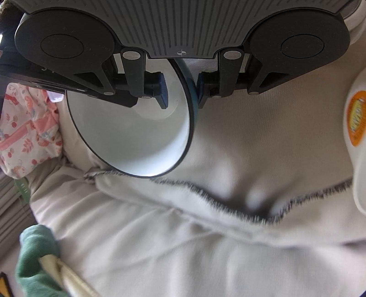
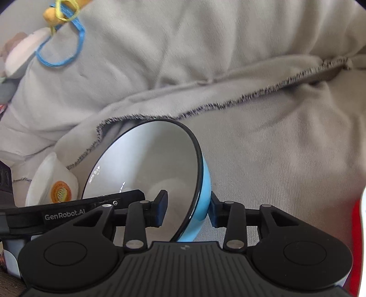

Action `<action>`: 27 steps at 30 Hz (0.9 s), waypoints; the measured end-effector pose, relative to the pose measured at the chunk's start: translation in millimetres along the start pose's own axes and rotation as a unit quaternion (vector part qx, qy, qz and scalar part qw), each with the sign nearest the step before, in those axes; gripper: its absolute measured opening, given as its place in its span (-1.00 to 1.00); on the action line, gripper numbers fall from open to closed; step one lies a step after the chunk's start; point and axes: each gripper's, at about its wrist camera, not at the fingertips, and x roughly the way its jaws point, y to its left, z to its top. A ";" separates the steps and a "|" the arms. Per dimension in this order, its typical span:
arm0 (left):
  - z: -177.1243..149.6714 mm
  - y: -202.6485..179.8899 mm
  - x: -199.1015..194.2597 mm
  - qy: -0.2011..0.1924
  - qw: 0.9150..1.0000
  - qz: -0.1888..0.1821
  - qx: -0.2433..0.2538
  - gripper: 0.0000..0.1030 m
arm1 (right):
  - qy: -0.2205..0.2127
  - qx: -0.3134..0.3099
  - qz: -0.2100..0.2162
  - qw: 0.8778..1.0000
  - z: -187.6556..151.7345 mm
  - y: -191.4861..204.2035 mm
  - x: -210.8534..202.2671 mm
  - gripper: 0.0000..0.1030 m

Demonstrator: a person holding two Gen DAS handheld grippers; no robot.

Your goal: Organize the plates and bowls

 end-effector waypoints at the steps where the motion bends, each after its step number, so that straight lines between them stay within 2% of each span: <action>1: 0.5 -3.3 -7.9 -0.006 1.000 0.000 0.002 -0.42 | -0.013 -0.009 0.000 1.000 0.0 4.8 -7.4 -0.27; 7: -9.6 -34.8 -68.9 -0.032 0.999 -0.023 0.008 -0.35 | -0.061 -0.003 0.029 0.998 -8.2 15.8 -68.3 -0.27; 10: -24.0 -52.7 -84.5 -0.021 0.999 -0.035 0.011 -0.34 | -0.071 0.018 0.035 0.997 -32.5 7.7 -98.3 -0.27; 14: -56.8 -69.2 -93.4 -0.001 0.999 -0.047 0.009 -0.35 | -0.060 0.058 0.034 0.996 -64.8 -10.4 -121.7 -0.27; 20: -96.1 -76.2 -80.5 0.034 0.999 -0.031 0.021 -0.35 | -0.038 0.081 -0.001 0.996 -109.4 -20.7 -128.3 -0.27; 23: -101.7 -73.1 -71.1 0.056 0.998 -0.017 0.028 -0.35 | -0.022 0.084 -0.010 0.996 -119.1 -21.1 -119.8 -0.27; 27: -103.3 -70.8 -65.1 0.056 0.998 -0.005 0.042 -0.35 | -0.005 0.087 -0.019 0.996 -126.2 -21.2 -107.5 -0.27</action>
